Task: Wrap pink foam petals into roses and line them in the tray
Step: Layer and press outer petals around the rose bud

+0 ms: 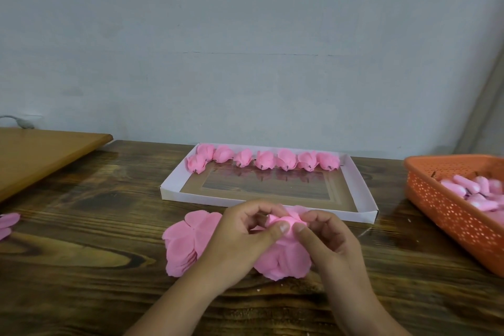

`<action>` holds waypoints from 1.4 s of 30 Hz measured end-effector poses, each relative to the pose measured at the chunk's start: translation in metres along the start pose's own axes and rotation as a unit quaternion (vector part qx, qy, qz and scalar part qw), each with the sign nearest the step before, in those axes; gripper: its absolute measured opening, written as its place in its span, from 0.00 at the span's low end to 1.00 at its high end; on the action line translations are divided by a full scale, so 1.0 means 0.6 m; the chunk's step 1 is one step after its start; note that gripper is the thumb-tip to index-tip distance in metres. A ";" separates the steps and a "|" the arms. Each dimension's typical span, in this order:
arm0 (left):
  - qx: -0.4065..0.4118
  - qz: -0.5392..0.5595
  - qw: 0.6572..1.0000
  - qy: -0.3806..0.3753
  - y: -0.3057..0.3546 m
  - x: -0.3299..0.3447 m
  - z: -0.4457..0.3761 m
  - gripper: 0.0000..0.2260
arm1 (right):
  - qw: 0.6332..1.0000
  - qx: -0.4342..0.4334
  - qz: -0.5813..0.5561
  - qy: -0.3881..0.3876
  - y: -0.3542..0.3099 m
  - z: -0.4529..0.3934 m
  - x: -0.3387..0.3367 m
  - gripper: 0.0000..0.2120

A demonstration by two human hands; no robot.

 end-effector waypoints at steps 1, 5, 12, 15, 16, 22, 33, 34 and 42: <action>0.002 0.001 1.000 0.000 0.001 0.000 0.000 0.10 | 1.000 0.008 -0.004 -0.004 0.001 0.000 0.000 0.08; -0.008 0.001 1.000 -0.001 -0.005 0.001 -0.001 0.10 | 0.999 0.007 0.031 -0.005 -0.002 -0.005 -0.002 0.08; -0.011 -0.007 1.000 -0.001 -0.011 0.004 -0.002 0.09 | 0.996 0.002 0.083 -0.030 -0.001 -0.006 0.000 0.12; -0.015 -0.003 1.000 -0.003 -0.011 0.005 -0.002 0.07 | 0.996 0.005 0.081 -0.036 0.001 -0.007 -0.002 0.13; -0.015 -0.003 1.000 -0.006 -0.011 0.005 -0.003 0.07 | 0.996 0.007 0.079 -0.037 0.002 -0.008 -0.002 0.14; -0.012 -0.007 1.000 -0.005 -0.008 0.004 -0.002 0.07 | 0.992 0.014 0.106 -0.061 0.007 -0.010 0.000 0.13; -0.044 -0.019 0.999 -0.008 -0.019 0.008 -0.002 0.09 | 0.986 -0.017 0.156 -0.050 0.006 -0.010 -0.005 0.13; -0.047 -0.020 0.999 -0.009 -0.020 0.008 -0.002 0.09 | 0.985 -0.023 0.164 -0.046 0.006 -0.009 -0.005 0.14; -0.063 -0.034 0.997 0.008 -0.026 0.005 -0.001 0.06 | 0.984 -0.054 0.162 -0.050 0.003 0.000 0.003 0.15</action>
Point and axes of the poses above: each hand's wrist, its own z-axis away from the middle knuckle, its own x-axis out of the palm, y = z × x, the point moved 8 cm from there along -z, towards the middle knuckle, and after that the axes turned 15 degrees about -z, right-handed, at the moved point
